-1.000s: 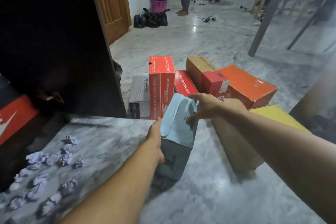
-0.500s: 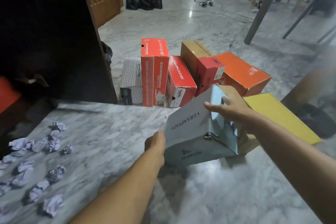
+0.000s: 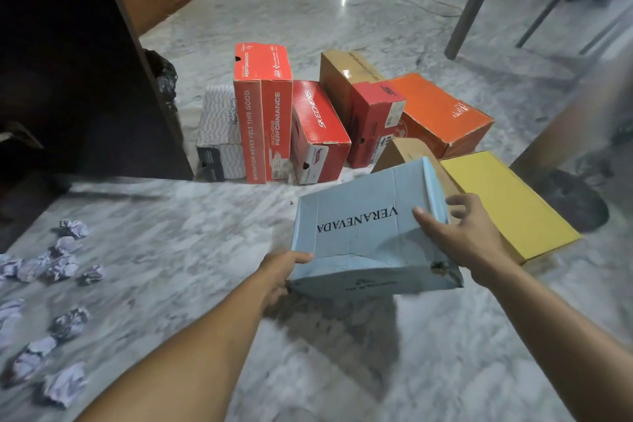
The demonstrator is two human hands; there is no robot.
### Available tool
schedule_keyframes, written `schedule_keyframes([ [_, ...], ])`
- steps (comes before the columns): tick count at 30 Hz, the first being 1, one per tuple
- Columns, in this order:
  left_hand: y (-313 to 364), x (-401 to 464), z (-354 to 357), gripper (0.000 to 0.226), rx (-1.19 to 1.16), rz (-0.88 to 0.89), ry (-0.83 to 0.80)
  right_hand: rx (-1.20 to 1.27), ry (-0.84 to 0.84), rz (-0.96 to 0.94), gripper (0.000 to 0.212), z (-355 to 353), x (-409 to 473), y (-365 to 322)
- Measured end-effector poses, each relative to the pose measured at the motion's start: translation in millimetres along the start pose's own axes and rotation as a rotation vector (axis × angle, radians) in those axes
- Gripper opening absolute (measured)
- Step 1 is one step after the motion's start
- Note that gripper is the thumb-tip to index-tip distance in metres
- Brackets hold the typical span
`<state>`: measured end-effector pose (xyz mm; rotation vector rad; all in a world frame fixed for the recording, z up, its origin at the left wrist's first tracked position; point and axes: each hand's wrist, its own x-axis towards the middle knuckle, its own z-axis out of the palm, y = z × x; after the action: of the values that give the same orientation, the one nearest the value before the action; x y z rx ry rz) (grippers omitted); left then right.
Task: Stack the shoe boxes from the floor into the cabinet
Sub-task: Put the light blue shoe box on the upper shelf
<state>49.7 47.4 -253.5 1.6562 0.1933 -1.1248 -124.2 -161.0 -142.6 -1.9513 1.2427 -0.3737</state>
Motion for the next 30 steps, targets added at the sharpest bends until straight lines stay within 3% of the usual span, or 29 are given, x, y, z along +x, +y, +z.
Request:
schedule_keyframes([
  [2,-3.1,2.0,2.6,0.036,-0.014,0.034,0.005,0.056,-0.049,-0.05,0.079,-2.4,-9.4,7.0],
  [6,2.7,-4.9,0.1,0.049,-0.082,0.118,0.033,0.029,-0.228,-0.222,0.11,-10.0,-20.1,8.9],
  [10,17.8,-26.9,-21.2,0.073,-0.099,0.247,0.0,0.038,-0.31,-0.319,0.104,-22.5,-24.5,-6.8],
  [14,46.8,-64.4,-62.0,0.124,0.001,0.331,-0.092,-0.059,-0.316,-0.47,0.104,-29.8,-33.5,-42.3],
  [15,54.7,-76.3,-72.2,0.124,0.063,0.363,-0.1,-0.087,-0.303,-0.514,0.101,-31.1,-34.6,-51.2],
  [19,89.1,-133.6,-122.1,0.083,0.225,0.465,-0.054,-0.155,-0.301,-0.574,0.099,-24.6,-43.3,-94.4],
  [23,118.1,-197.0,-186.6,0.069,0.291,0.49,0.07,0.13,-0.496,-0.6,0.075,-4.1,-70.4,-162.2],
  [25,128.4,-228.9,-216.3,0.067,0.303,0.495,0.132,0.198,-0.628,-0.577,0.078,9.9,-80.7,-195.5],
  [30,154.6,-305.0,-281.6,0.07,0.334,0.52,0.32,0.311,-0.72,-0.624,0.101,46.7,-111.1,-274.3],
])
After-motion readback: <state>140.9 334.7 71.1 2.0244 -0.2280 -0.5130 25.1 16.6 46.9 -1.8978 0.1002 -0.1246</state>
